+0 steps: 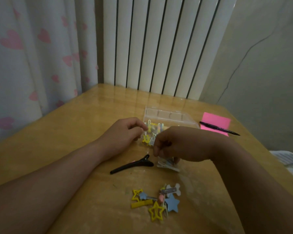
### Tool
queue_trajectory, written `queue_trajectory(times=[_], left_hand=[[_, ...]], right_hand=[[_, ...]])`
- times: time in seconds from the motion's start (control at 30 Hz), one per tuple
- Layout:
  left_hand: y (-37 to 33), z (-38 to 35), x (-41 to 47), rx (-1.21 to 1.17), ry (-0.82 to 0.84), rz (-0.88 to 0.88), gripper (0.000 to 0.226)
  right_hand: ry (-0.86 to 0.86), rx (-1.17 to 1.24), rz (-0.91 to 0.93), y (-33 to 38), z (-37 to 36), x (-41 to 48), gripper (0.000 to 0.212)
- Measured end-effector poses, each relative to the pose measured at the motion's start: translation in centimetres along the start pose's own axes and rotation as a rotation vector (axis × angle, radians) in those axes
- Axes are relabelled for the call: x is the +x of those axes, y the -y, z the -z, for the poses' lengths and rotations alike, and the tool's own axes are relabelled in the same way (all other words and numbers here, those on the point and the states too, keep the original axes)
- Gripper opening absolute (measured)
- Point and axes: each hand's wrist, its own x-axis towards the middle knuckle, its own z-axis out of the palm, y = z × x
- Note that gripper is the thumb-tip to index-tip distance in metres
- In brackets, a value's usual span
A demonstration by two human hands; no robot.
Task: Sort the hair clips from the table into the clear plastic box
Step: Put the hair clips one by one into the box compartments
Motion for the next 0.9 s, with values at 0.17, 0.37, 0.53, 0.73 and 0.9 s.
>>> queue_trajectory(times=[0.17, 0.37, 0.53, 0.73, 0.9], left_hand=[[0.0, 0.0, 0.0, -0.003, 0.0, 0.002, 0.02], [0.0, 0.0, -0.1, 0.007, -0.006, -0.005, 0.02], [-0.1, 0.1, -0.2, 0.015, 0.002, 0.003, 0.02], [-0.2, 0.1, -0.2, 0.019, 0.001, 0.003, 0.021], [-0.3, 0.0, -0.2, 0.021, -0.003, 0.021, 0.02]], right_hand=[[-0.079, 0.022, 0.002, 0.0, -0.4, 0.5, 0.017], [-0.023, -0.102, -0.031, 0.8, -0.8, 0.6, 0.027], [-0.044, -0.218, -0.058, 0.9, -0.2, -0.1, 0.021], [0.079, -0.327, -0.088, 1.7, -1.1, 0.3, 0.029], [-0.204, 0.006, -0.014, -0.7, 1.7, -0.9, 0.014]])
